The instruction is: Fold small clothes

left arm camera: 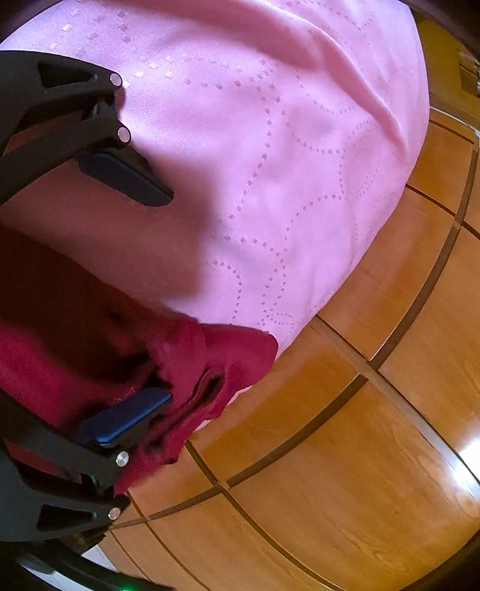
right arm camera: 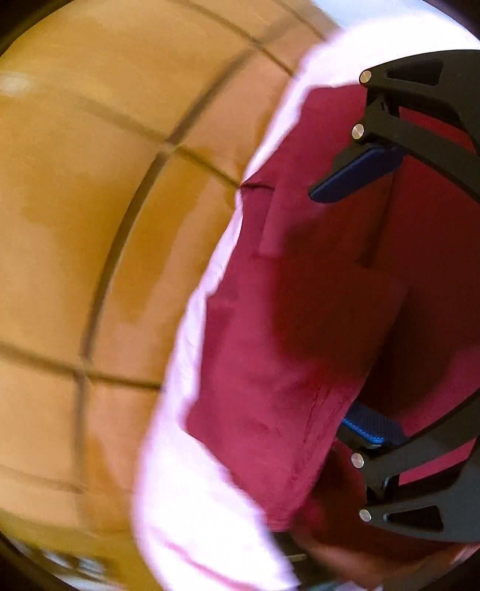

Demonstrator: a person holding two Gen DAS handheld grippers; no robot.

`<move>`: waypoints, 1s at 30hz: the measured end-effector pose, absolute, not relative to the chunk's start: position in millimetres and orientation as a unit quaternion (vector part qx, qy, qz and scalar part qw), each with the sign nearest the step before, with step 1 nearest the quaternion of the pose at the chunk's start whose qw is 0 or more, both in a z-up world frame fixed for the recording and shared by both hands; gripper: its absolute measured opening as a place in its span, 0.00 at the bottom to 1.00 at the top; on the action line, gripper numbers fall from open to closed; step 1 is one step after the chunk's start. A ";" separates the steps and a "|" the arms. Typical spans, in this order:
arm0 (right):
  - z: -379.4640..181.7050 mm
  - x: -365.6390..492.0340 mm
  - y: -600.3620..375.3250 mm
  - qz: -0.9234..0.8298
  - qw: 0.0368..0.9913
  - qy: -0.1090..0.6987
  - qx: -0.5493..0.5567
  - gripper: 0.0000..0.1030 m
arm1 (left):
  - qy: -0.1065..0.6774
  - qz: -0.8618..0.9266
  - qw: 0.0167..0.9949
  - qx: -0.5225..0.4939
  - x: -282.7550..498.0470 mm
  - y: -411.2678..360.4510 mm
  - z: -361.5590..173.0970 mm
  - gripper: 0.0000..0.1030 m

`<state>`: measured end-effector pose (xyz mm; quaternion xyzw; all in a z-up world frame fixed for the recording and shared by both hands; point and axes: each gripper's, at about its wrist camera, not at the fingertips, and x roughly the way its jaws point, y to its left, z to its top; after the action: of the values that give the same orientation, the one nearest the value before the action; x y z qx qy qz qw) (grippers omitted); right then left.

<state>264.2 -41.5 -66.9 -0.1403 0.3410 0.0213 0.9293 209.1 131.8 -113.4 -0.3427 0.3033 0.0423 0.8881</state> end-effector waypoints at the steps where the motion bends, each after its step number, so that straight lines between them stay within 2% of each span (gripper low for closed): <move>1: -61.8 271.6 -59.7 0.017 0.933 0.346 -0.093 0.97 | 0.306 0.044 0.888 -0.339 211.0 131.7 -114.7 0.96; 4: -62.9 287.2 -111.7 -0.022 0.930 0.366 0.032 0.97 | 0.314 0.046 0.889 -0.329 213.9 132.6 -116.6 0.97; 8: -92.8 287.7 -197.2 -0.058 0.887 0.404 0.215 0.97 | 0.316 0.047 0.890 -0.326 215.0 134.4 -116.6 0.97; 11: -100.0 269.4 -228.2 -0.034 0.880 0.376 0.289 0.97 | 0.319 0.049 0.891 -0.319 214.8 133.5 -115.1 0.97; 16: -100.1 261.2 -223.6 -0.045 0.891 0.384 0.237 0.97 | 0.334 -0.003 0.895 -0.296 214.4 117.2 -101.6 0.96; 18: -102.9 258.6 -225.1 -0.040 0.892 0.379 0.242 0.97 | 0.332 -0.031 0.908 -0.254 213.2 99.4 -90.4 0.90; 20: -105.3 255.2 -230.8 -0.039 0.894 0.374 0.244 0.97 | 0.328 -0.042 0.920 -0.212 215.5 84.4 -81.5 0.80; 24: -103.8 249.8 -228.2 -0.037 0.898 0.373 0.231 0.97 | 0.355 -0.012 0.917 -0.179 251.0 74.8 -78.5 0.76; 25: -103.6 247.4 -227.0 -0.035 0.898 0.372 0.231 0.97 | 0.372 -0.009 0.909 -0.188 261.3 78.2 -82.5 0.73; 27: -103.4 245.3 -229.1 -0.029 0.898 0.370 0.236 0.97 | 0.403 0.009 0.894 -0.195 278.6 87.5 -92.6 0.44; 28: -103.1 243.9 -230.2 -0.026 0.898 0.369 0.238 0.97 | 0.414 0.028 0.890 -0.189 285.3 94.6 -97.1 0.25; 30: -103.0 236.6 -231.9 -0.019 0.899 0.368 0.237 0.97 | 0.414 0.014 0.887 -0.204 285.7 108.9 -103.0 0.21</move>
<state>236.6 -231.9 -103.0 0.2369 0.3677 -0.0191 0.8991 285.7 108.9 -103.0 -0.2041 0.4141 0.0141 0.8870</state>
